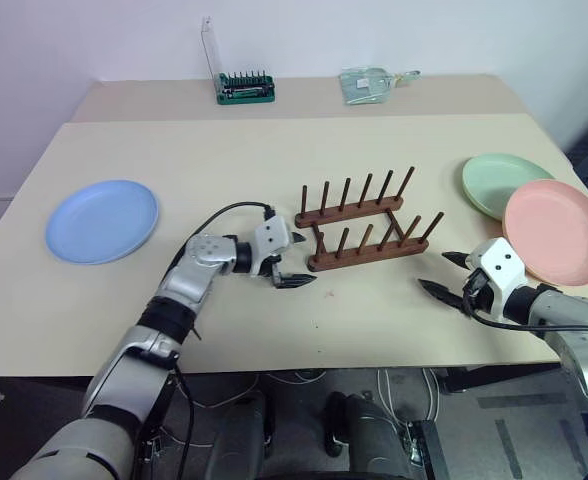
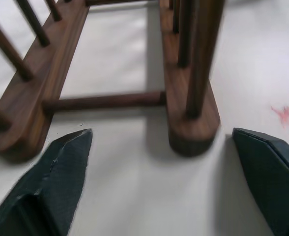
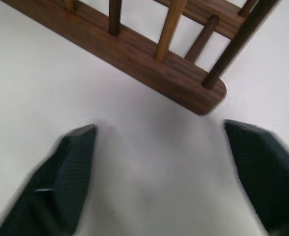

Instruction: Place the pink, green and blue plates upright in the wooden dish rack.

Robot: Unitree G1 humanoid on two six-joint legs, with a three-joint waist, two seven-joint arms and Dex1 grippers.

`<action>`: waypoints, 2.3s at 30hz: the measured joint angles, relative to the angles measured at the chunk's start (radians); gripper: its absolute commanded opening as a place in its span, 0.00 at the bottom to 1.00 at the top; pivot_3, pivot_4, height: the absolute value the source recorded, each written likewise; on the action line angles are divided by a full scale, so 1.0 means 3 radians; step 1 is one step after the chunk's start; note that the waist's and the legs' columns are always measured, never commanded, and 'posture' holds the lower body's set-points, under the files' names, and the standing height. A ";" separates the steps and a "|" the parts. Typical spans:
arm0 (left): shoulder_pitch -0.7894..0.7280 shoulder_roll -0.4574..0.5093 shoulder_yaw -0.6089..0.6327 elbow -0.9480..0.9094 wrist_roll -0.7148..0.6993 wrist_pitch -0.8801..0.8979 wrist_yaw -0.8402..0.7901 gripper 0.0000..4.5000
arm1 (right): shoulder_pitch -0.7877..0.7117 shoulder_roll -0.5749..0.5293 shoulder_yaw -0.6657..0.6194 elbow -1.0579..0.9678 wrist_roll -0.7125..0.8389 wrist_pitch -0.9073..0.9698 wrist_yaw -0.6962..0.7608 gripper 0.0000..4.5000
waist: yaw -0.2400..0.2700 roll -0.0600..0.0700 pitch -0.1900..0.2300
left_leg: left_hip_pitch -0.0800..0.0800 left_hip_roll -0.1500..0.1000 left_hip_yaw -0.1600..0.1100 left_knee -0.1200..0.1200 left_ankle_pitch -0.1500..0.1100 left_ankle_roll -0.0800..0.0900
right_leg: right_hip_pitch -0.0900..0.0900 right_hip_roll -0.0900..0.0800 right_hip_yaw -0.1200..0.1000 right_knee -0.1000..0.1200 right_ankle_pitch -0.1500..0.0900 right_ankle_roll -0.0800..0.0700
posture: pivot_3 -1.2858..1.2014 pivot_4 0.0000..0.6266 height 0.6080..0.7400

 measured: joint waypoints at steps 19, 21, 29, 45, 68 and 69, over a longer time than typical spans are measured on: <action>0.0355 -0.0307 -0.0474 -0.1053 0.0543 0.0820 0.0985 0.36 | -0.0920 0.0321 0.0782 0.0855 -0.0852 -0.0244 -0.0447 0.00 | 0.0051 -0.0007 -0.0015 | 0.0031 0.0000 0.0011 0.0006 -0.0003 -0.0002 | 0.0047 -0.0010 0.0004 -0.0019 -0.0002 -0.0002 | 0.52 0.24 0.92; 0.0227 -0.0415 -0.0467 -0.0797 0.0618 0.0750 0.1270 0.36 | -0.1093 0.0418 0.0847 0.1063 -0.0967 -0.0291 -0.0599 0.00 | 0.0043 -0.0004 -0.0017 | 0.0028 0.0012 0.0010 0.0002 -0.0004 -0.0003 | 0.0051 -0.0004 -0.0001 -0.0039 0.0004 0.0007 | 0.52 0.24 0.92; 0.0043 -0.0474 -0.0332 -0.0317 0.0662 0.0563 0.1727 0.36 | -0.1465 0.0601 0.0951 0.1657 -0.1205 -0.0581 -0.0884 0.00 | -0.0041 0.0003 -0.0045 | 0.0041 0.0038 0.0037 -0.0001 0.0001 0.0004 | 0.0055 0.0007 -0.0009 -0.0053 0.0035 -0.0001 | 0.52 0.24 0.92; 0.0765 -0.0288 -0.0054 -0.1783 -0.0514 0.0944 0.0563 0.36 | -0.0728 -0.0315 -0.0192 0.0681 -0.0641 -0.0069 -0.0365 0.80 | 0.0045 0.0012 -0.0039 | -0.0010 0.0036 0.0062 0.0003 0.0002 0.0009 | -0.0007 0.0005 0.0003 -0.0043 0.0041 0.0002 | 0.52 0.24 0.92; 0.0814 -0.0180 -0.0289 -0.1887 -0.0492 0.1140 0.0323 0.36 | -0.0410 -0.0193 -0.0055 0.1055 -0.1145 0.0009 -0.1149 0.00 | 0.0059 0.0013 -0.0039 | -0.0011 0.0042 0.0075 0.0002 0.0002 0.0010 | -0.0011 0.0008 0.0009 -0.0048 0.0039 -0.0010 | 0.52 0.24 0.92; 0.0814 -0.0182 -0.0291 -0.1885 -0.0492 0.1137 0.0322 0.36 | -0.0356 -0.0222 -0.0056 0.1008 -0.1191 0.0003 -0.1167 0.00 | 0.0058 0.0014 -0.0039 | -0.0011 0.0042 0.0075 0.0002 0.0002 0.0010 | -0.0012 0.0008 0.0010 -0.0048 0.0039 -0.0010 | 0.52 0.24 0.92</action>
